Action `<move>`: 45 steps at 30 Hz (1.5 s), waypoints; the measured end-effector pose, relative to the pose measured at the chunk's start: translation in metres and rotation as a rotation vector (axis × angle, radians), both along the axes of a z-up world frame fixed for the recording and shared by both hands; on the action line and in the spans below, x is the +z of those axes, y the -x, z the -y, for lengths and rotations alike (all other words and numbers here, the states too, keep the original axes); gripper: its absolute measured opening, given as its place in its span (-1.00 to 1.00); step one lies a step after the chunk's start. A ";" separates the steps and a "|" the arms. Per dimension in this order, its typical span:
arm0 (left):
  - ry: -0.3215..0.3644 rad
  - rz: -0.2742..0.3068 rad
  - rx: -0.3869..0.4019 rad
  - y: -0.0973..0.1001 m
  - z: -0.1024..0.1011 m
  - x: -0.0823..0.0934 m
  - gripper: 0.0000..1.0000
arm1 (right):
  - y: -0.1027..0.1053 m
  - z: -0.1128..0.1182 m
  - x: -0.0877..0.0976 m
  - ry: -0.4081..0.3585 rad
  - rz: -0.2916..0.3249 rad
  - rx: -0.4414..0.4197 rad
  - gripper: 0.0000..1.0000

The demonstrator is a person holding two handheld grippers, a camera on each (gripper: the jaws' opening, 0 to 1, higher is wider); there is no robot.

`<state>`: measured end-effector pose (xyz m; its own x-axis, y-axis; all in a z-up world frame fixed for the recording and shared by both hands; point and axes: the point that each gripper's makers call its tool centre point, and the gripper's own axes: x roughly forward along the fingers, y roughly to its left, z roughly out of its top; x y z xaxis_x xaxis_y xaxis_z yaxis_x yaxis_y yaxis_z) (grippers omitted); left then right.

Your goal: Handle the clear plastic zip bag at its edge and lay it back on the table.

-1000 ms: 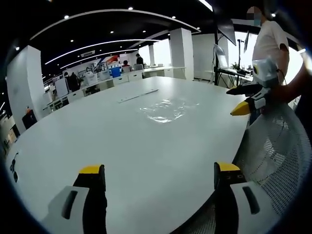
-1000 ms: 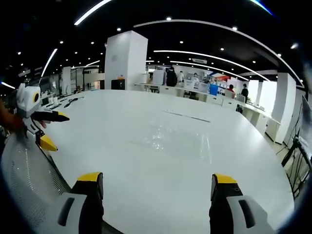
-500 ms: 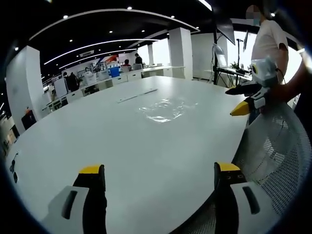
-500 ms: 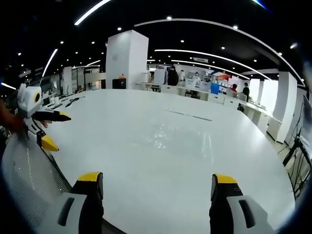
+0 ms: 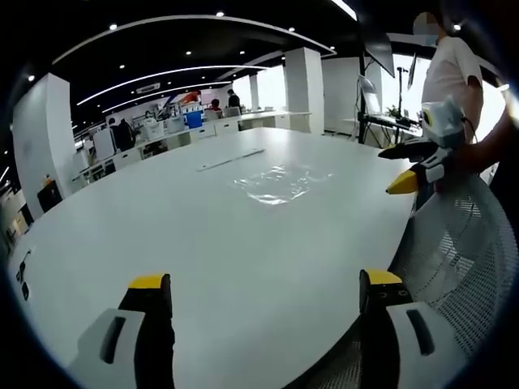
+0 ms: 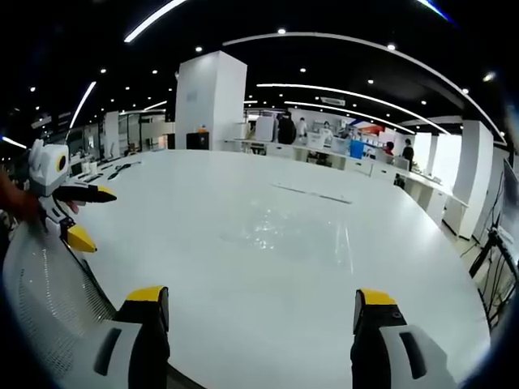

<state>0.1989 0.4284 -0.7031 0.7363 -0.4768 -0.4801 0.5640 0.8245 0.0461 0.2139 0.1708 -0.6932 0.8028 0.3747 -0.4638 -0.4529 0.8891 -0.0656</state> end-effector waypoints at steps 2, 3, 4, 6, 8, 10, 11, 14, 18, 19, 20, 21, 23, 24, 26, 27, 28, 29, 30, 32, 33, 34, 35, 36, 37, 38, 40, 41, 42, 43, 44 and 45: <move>0.001 -0.002 -0.003 0.000 0.001 0.001 0.94 | 0.000 0.000 0.000 0.003 -0.003 -0.001 0.94; -0.001 -0.003 -0.005 0.000 0.001 0.001 0.95 | 0.000 0.000 0.000 0.004 -0.005 -0.001 0.94; -0.004 -0.002 -0.005 0.000 0.002 0.001 0.96 | 0.000 0.001 0.000 0.007 -0.004 0.000 0.94; -0.009 -0.008 -0.008 0.001 0.002 0.001 0.98 | -0.001 0.002 -0.001 0.008 -0.007 0.003 0.93; -0.021 -0.014 -0.006 0.001 0.001 0.000 0.98 | -0.001 0.002 -0.001 0.011 -0.007 0.006 0.93; -0.037 -0.016 -0.014 0.001 0.000 0.001 0.98 | -0.001 0.001 -0.001 0.013 -0.019 0.015 0.93; -0.045 -0.017 -0.018 0.000 0.000 0.001 0.98 | -0.002 0.000 0.000 0.015 -0.021 0.018 0.93; -0.075 -0.014 -0.043 -0.004 0.000 0.003 0.95 | -0.004 -0.005 0.005 0.026 -0.013 0.046 0.93; -0.111 -0.008 -0.041 -0.011 -0.004 0.012 0.94 | -0.011 -0.008 0.005 0.021 -0.026 0.064 0.91; -0.108 -0.011 -0.038 -0.012 -0.004 0.016 0.94 | -0.013 -0.011 0.006 0.019 -0.033 0.069 0.90; -0.107 -0.011 -0.036 -0.013 -0.003 0.018 0.93 | -0.014 -0.012 0.006 0.020 -0.039 0.074 0.89; -0.103 -0.010 -0.034 -0.013 -0.003 0.020 0.92 | -0.017 -0.015 0.007 0.023 -0.042 0.083 0.88; -0.099 -0.008 -0.032 -0.015 -0.002 0.024 0.90 | -0.020 -0.019 0.009 0.032 -0.039 0.098 0.86; -0.098 -0.007 -0.033 -0.015 -0.001 0.026 0.91 | -0.023 -0.022 0.010 0.038 -0.035 0.112 0.84; -0.096 -0.002 -0.037 -0.017 0.002 0.028 0.91 | -0.026 -0.027 0.013 0.057 -0.039 0.131 0.77; -0.096 0.004 -0.039 -0.017 0.003 0.029 0.91 | -0.027 -0.029 0.014 0.063 -0.035 0.140 0.76; -0.096 0.008 -0.042 -0.018 0.005 0.031 0.91 | -0.030 -0.032 0.016 0.066 -0.031 0.148 0.76; -0.094 0.009 -0.047 -0.018 0.007 0.033 0.91 | -0.032 -0.033 0.016 0.066 -0.031 0.153 0.76; -0.094 0.008 -0.050 -0.018 0.008 0.034 0.92 | -0.035 -0.035 0.017 0.068 -0.034 0.160 0.76; -0.095 -0.002 -0.054 -0.019 0.009 0.033 0.94 | -0.037 -0.038 0.017 0.067 -0.057 0.158 0.76; -0.094 -0.019 -0.054 -0.019 0.010 0.031 0.95 | -0.040 -0.038 0.017 0.071 -0.065 0.159 0.75; -0.093 -0.023 -0.058 -0.019 0.010 0.030 0.95 | -0.042 -0.040 0.017 0.071 -0.063 0.163 0.75; -0.094 -0.028 -0.062 -0.018 0.011 0.029 0.95 | -0.047 -0.039 0.015 0.070 -0.070 0.167 0.75; -0.094 -0.032 -0.064 -0.017 0.012 0.030 0.95 | -0.049 -0.040 0.015 0.070 -0.076 0.173 0.75; -0.093 -0.034 -0.066 -0.017 0.012 0.030 0.95 | -0.049 -0.041 0.014 0.070 -0.079 0.176 0.74; -0.088 -0.044 -0.070 -0.016 0.014 0.030 0.94 | -0.051 -0.045 0.014 0.079 -0.083 0.190 0.72; -0.082 -0.051 -0.076 -0.015 0.016 0.032 0.93 | -0.054 -0.049 0.014 0.085 -0.090 0.201 0.69; -0.084 -0.051 -0.082 -0.014 0.017 0.034 0.92 | -0.060 -0.049 0.013 0.085 -0.092 0.202 0.68; -0.088 -0.052 -0.086 -0.014 0.018 0.034 0.92 | -0.063 -0.050 0.012 0.087 -0.095 0.204 0.67; -0.089 -0.052 -0.088 -0.013 0.019 0.035 0.91 | -0.064 -0.053 0.010 0.092 -0.115 0.203 0.66; -0.085 -0.052 -0.089 -0.013 0.020 0.037 0.91 | -0.065 -0.055 0.010 0.084 -0.117 0.205 0.65; -0.079 -0.056 -0.090 -0.013 0.021 0.038 0.90 | -0.067 -0.059 0.010 0.073 -0.119 0.206 0.65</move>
<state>0.2114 0.4074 -0.6653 0.6634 -0.4986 -0.5580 0.6389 0.7656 0.0754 0.2811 0.2295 -0.6833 0.6511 0.4867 -0.5824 -0.6322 0.7724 -0.0613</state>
